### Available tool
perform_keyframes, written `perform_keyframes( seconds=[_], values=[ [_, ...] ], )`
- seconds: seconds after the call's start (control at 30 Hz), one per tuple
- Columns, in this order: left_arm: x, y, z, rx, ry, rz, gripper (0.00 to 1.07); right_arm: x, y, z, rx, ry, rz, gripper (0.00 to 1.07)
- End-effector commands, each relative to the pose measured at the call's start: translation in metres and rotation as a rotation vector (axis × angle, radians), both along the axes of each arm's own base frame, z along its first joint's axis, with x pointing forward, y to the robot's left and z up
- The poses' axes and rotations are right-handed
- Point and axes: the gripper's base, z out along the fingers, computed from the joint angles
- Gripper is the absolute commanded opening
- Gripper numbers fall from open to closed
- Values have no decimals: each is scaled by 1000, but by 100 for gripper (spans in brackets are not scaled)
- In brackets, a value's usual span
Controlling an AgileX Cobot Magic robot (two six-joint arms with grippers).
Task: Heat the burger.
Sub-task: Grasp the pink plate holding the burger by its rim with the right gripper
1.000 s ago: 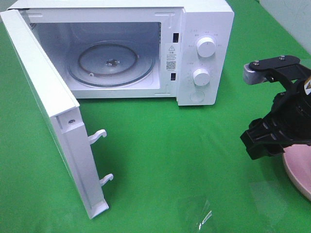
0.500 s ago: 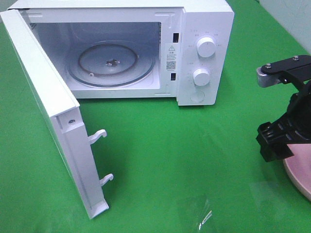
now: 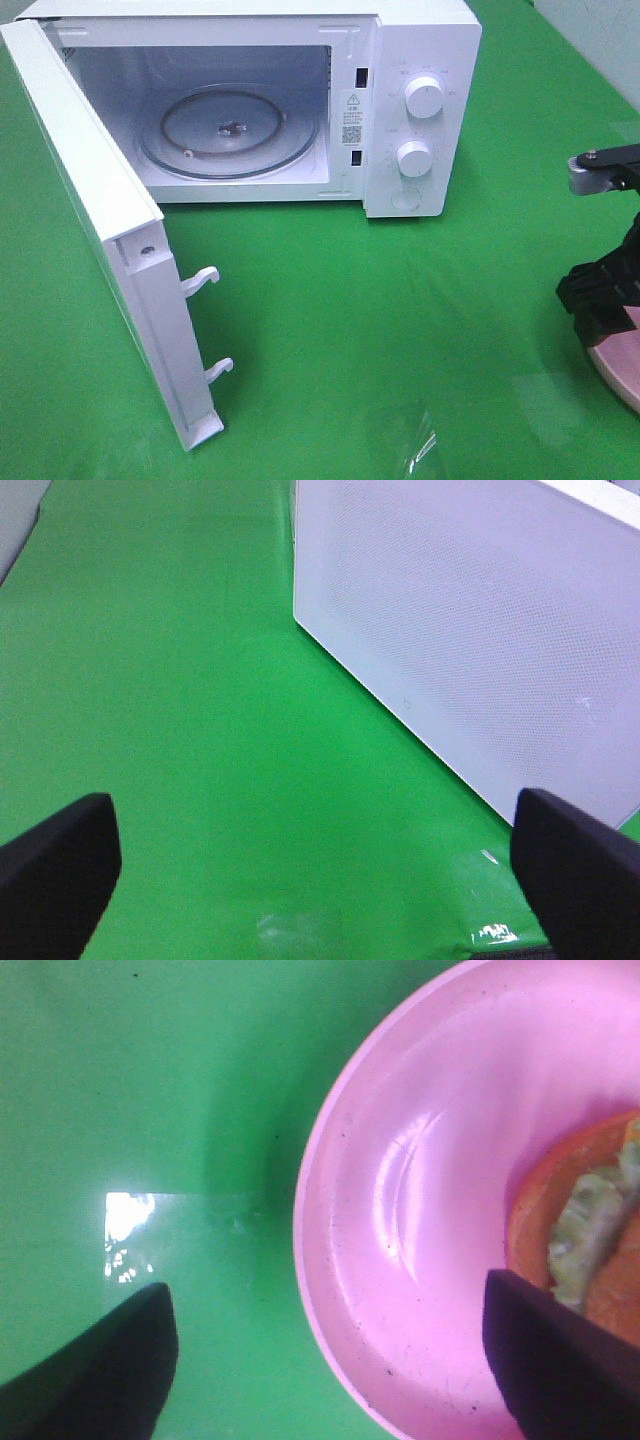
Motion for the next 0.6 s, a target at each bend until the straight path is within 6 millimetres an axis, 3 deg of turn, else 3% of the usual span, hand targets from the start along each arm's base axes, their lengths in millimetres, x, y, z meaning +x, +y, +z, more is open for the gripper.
perform_keyframes(
  seconds=[0.03, 0.27, 0.6],
  values=[
    [-2, 0, 1, -5, -28, -4, 98, 5, 1, -17, 1, 49, -10, 78],
    [-2, 0, 1, -5, -28, -4, 98, 17, -2, -40, 19, 61, -36, 76],
    [-2, 0, 1, -5, -28, -4, 98, 28, -6, -58, 43, 35, -51, 76]
  ],
)
